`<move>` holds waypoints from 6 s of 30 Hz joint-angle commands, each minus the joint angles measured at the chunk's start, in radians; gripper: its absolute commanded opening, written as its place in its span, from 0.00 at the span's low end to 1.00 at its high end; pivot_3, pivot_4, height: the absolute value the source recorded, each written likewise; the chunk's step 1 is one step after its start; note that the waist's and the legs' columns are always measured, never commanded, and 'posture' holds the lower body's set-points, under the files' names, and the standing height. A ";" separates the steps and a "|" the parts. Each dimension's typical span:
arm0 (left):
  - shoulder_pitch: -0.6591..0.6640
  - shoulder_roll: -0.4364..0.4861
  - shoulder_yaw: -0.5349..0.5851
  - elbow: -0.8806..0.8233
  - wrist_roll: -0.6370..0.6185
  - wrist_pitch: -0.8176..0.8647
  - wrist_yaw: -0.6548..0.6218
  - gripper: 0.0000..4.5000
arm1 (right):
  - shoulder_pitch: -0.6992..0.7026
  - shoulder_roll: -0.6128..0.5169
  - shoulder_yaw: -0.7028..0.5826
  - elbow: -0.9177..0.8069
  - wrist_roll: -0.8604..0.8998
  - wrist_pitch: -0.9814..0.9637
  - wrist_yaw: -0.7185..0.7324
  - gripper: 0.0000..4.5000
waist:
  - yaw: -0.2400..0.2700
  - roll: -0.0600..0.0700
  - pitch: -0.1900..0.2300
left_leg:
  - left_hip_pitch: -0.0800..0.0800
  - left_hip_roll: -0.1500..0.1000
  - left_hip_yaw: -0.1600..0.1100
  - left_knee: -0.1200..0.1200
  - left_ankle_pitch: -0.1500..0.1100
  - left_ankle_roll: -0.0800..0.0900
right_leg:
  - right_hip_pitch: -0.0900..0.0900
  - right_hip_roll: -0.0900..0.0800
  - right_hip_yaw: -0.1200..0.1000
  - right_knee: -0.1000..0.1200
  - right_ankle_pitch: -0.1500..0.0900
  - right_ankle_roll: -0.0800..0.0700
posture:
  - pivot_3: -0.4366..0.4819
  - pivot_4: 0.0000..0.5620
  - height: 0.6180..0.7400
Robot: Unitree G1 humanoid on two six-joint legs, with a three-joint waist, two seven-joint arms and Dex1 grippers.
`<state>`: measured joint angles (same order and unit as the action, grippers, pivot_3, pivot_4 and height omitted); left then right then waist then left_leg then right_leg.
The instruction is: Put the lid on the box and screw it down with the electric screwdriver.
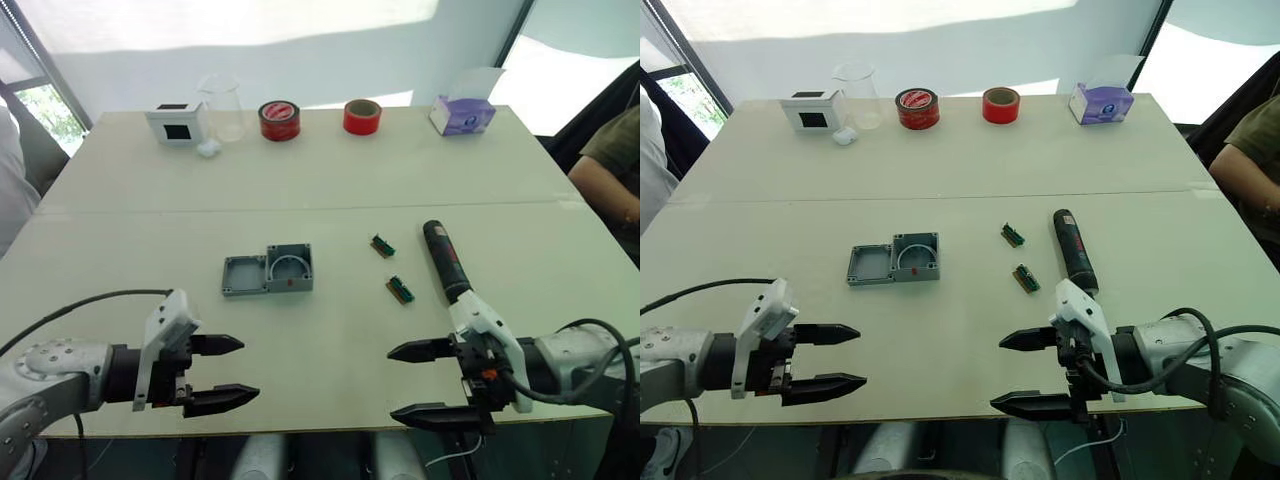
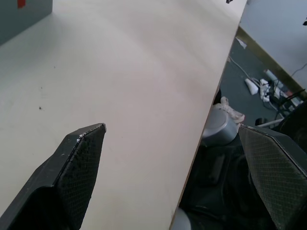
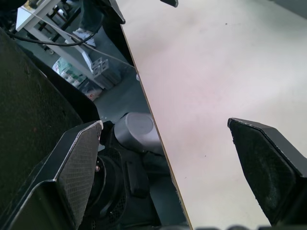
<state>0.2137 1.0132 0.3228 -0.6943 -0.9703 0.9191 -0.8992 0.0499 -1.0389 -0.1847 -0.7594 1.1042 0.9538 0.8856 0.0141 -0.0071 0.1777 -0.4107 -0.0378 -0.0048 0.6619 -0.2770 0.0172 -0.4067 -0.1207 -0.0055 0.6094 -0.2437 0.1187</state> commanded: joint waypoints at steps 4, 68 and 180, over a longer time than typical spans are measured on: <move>-0.111 0.045 -0.022 0.073 0.161 -0.105 0.001 1.00 | -0.145 -0.024 0.007 0.047 0.218 0.114 -0.177 0.98 | -0.001 0.000 0.000 | 0.000 0.000 0.000 0.000 0.000 0.000 | 0.000 0.001 0.000 0.000 0.000 0.000 | 0.48 0.27 1.00; -1.219 -0.360 -0.873 0.871 0.960 -0.806 -0.700 0.01 | -0.295 0.244 0.260 -0.079 -0.398 -0.006 -0.380 1.00 | -0.002 -0.006 0.003 | -0.016 -0.002 0.000 0.022 -0.001 0.005 | -0.012 0.006 -0.001 0.020 0.002 0.010 | 0.48 0.27 1.00; -1.079 -0.637 -0.291 0.841 0.482 -0.417 0.486 0.01 | -0.982 0.787 -0.014 0.737 -0.395 0.096 -0.557 1.00 | -0.028 -0.010 0.001 | -0.016 -0.007 0.000 0.018 0.007 -0.009 | -0.020 0.003 0.002 0.035 -0.001 0.011 | 0.48 0.27 1.00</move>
<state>-0.8399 0.3796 0.0138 0.1626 -0.5038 0.5316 -0.4027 -0.9082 -0.2512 -0.1900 0.0079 0.6914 1.0481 0.3242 -0.0139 -0.0173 0.1791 -0.4264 -0.0446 -0.0048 0.6801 -0.2705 0.0086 -0.4268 -0.1181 -0.0035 0.6447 -0.2445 0.1294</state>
